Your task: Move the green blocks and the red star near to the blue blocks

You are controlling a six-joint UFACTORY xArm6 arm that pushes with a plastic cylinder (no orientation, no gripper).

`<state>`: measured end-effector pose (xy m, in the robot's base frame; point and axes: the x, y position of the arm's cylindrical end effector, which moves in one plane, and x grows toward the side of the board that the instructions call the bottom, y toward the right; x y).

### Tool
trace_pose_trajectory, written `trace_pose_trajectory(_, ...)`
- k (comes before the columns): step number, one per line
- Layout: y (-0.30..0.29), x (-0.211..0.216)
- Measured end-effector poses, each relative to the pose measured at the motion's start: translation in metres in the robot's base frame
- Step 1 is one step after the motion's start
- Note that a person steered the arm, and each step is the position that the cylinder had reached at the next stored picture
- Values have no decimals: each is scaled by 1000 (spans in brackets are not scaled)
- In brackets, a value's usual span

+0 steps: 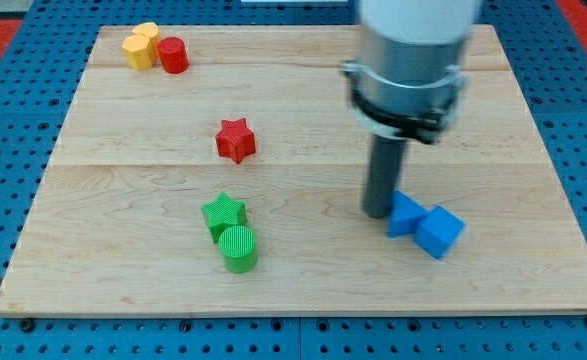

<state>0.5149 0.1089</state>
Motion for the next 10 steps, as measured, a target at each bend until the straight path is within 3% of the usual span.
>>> trace_pose_trajectory(1,-1,3)
trace_pose_trajectory(3,-117,-76)
trace_pose_trajectory(4,-142,-154)
trace_pose_trajectory(5,-233,-159)
trace_pose_trajectory(6,-197,-101)
trace_pose_trajectory(7,-103,-66)
trace_pose_trajectory(8,-37,-65)
trace_pose_trajectory(9,-64,-106)
trace_pose_trajectory(10,-10,-96)
